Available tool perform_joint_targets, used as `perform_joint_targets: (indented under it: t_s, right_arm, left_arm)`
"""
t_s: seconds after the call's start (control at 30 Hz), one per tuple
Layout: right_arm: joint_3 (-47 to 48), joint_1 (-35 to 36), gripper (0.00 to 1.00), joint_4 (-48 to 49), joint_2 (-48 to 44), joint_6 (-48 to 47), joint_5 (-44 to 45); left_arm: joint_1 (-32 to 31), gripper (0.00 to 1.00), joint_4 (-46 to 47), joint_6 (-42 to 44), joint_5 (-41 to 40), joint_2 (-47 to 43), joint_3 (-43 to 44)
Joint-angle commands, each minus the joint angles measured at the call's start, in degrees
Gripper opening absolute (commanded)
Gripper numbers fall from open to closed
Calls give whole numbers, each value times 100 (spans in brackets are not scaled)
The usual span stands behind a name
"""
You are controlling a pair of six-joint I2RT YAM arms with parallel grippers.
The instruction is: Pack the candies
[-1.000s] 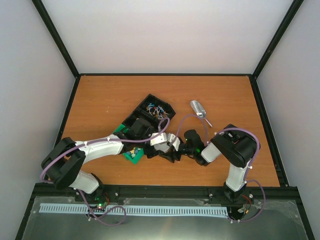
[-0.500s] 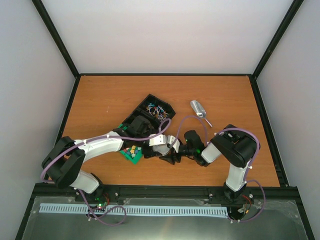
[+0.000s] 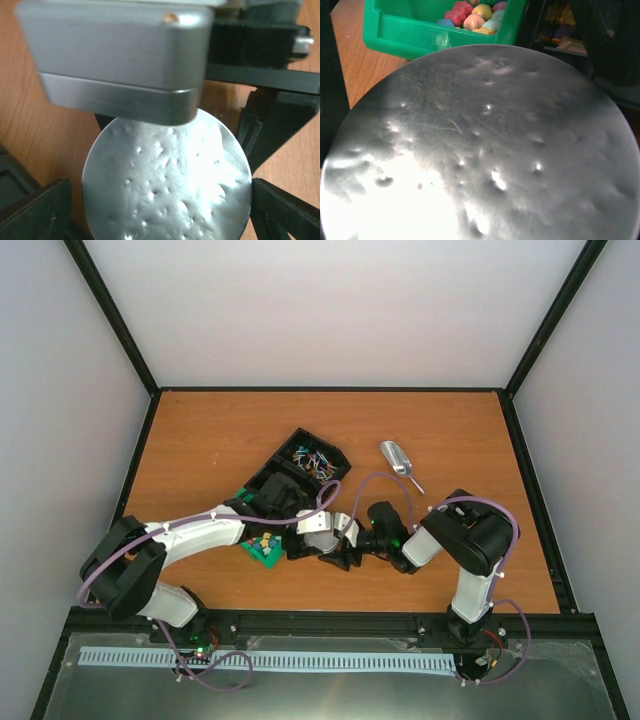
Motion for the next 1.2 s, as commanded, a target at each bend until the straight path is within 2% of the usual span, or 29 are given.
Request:
perform_joint_targets:
  t_s: [0.0, 0.2, 0.63, 0.77, 0.9, 1.17]
  right_arm:
    - [-45, -1, 36, -140, 57, 134, 121]
    - [-12, -4, 37, -76, 124, 376, 257]
    - [-2, -1, 37, -71, 130, 471, 382]
    - [-7, 1, 37, -79, 133, 419, 352]
    - [-26, -1, 37, -120, 87, 289, 241]
    - [-23, -1, 36, -523, -205, -240, -341]
  left_arm:
    - [1, 99, 857, -1041, -541, -229, 17]
    - [-1, 100, 913, -1480, -579, -146, 4]
    - [-84, 100, 846, -1617, -529, 337, 223]
    - [-83, 94, 808, -1580, -551, 330, 241]
    - [-85, 86, 591, -1212, -425, 228, 259]
    - [-84, 78, -375, 50, 185, 275, 450]
